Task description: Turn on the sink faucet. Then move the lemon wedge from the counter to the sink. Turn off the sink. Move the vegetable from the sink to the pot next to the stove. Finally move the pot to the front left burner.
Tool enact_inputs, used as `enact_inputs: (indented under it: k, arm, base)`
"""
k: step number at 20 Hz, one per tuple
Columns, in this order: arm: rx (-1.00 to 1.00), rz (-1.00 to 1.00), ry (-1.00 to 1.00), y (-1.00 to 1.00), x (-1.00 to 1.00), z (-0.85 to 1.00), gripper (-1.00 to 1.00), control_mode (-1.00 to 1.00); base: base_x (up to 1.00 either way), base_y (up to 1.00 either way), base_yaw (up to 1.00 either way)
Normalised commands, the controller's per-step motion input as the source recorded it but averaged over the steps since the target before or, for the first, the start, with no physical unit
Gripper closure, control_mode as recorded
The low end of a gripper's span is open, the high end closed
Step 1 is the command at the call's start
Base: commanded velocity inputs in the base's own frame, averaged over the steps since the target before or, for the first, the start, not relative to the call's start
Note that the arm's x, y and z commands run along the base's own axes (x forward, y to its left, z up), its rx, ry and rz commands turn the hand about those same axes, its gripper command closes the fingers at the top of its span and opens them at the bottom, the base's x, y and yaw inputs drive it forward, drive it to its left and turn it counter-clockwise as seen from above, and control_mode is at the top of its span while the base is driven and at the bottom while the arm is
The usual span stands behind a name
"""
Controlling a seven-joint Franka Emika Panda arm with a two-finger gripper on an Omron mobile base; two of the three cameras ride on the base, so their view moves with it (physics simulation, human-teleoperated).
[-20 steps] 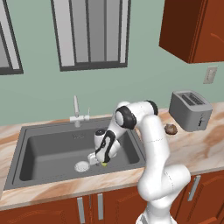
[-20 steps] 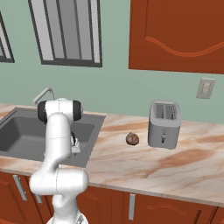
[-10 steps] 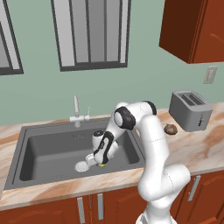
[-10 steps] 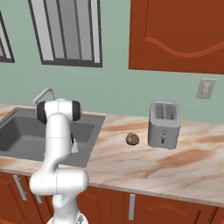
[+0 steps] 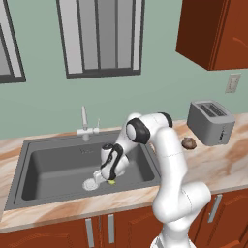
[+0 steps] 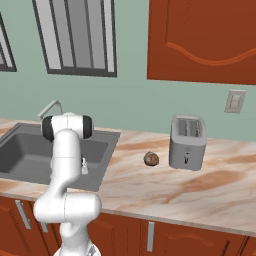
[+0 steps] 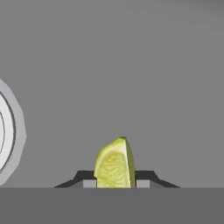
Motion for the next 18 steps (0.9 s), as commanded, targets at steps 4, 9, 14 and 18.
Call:
enact_inputs:
  k: [4, 9, 14, 18]
  arm:
    - [0.0, -0.02, 0.01, 0.0, 0.01, 0.07, 1.0, -1.0]
    - [0.0, -0.04, 0.0, -0.01, 0.0, 0.33, 1.0, -1.0]
    - [0.0, -0.05, -0.05, -0.03, 0.0, 0.51, 1.0, -1.0]
    - [0.0, -0.05, -0.06, -0.11, 0.0, 0.64, 1.0, -1.0]
  base:
    - [0.0, 0.0, 0.0]
    - [0.0, 0.0, 0.0]
    - [0.0, 0.0, 0.0]
    - [0.0, 0.0, 0.0]
